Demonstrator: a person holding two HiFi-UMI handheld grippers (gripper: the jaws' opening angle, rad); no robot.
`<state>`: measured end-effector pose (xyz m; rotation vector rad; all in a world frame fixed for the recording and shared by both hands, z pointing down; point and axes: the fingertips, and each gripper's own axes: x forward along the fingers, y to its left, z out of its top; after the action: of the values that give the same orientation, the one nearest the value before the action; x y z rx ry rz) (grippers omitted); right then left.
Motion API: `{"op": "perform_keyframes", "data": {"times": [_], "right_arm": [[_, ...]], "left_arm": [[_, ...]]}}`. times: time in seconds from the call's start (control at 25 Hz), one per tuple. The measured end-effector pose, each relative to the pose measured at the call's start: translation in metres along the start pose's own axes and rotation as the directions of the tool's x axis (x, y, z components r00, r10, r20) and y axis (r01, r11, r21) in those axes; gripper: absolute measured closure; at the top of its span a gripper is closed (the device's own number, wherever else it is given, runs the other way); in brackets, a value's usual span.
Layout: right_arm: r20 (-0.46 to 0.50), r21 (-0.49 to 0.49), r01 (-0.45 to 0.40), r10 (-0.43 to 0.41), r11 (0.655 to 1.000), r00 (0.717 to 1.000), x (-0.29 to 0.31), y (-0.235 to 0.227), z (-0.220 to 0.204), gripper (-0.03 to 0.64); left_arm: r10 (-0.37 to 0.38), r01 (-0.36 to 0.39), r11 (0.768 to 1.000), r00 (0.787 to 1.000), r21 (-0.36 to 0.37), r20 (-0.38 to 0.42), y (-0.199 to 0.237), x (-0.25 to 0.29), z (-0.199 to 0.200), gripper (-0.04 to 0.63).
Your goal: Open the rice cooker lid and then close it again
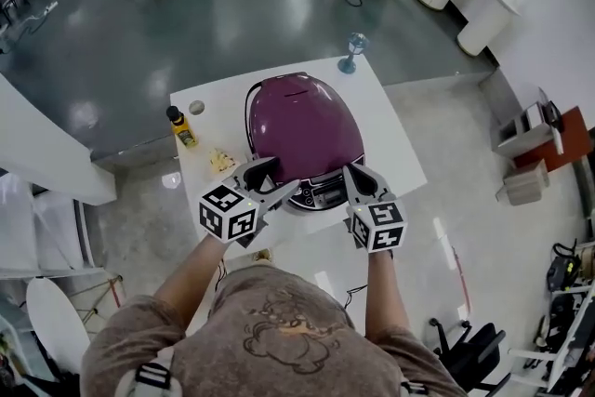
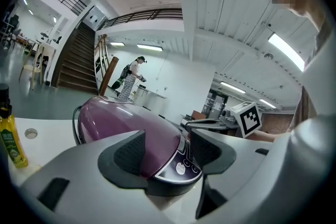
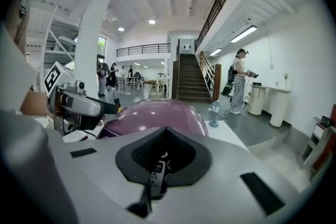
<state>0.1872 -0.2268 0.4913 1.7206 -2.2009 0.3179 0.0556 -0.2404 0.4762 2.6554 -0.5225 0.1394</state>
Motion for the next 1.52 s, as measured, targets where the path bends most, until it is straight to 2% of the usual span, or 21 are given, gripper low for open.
{"op": "perform_keyframes", "data": {"times": [0.16, 0.52, 0.84, 1.0, 1.28, 1.52], "right_arm": [[0.05, 0.039, -0.004, 0.002, 0.999, 0.999, -0.023, -0.001, 0.005, 0.611], [0.141, 0.092, -0.046, 0.033, 0.995, 0.99, -0.106, 0.017, -0.009, 0.612], [0.155, 0.138, -0.022, 0.0, 0.99, 0.988, -0.168, 0.021, -0.05, 0.612], [0.169, 0.145, -0.03, 0.005, 0.989, 0.986, -0.186, 0.029, -0.068, 0.612], [0.193, 0.151, -0.057, 0.027, 0.987, 0.981, -0.209, 0.043, -0.093, 0.612], [0.225, 0.16, -0.045, 0.008, 0.986, 0.974, -0.22, 0.043, -0.1, 0.612]], "left_arm": [[0.029, -0.03, 0.999, 0.999, 0.036, 0.025, -0.012, -0.008, 0.009, 0.319], [0.102, -0.109, 0.991, 0.991, 0.082, 0.088, -0.071, -0.04, 0.01, 0.319], [0.13, -0.142, 0.986, 0.983, 0.086, 0.129, -0.118, -0.061, -0.02, 0.319], [0.157, -0.174, 0.977, 0.978, 0.123, 0.141, -0.135, -0.071, -0.041, 0.324], [0.211, -0.235, 0.962, 0.962, 0.136, 0.171, -0.151, -0.087, -0.07, 0.396], [0.266, -0.292, 0.946, 0.947, 0.14, 0.179, -0.152, -0.093, -0.085, 0.457]]}}
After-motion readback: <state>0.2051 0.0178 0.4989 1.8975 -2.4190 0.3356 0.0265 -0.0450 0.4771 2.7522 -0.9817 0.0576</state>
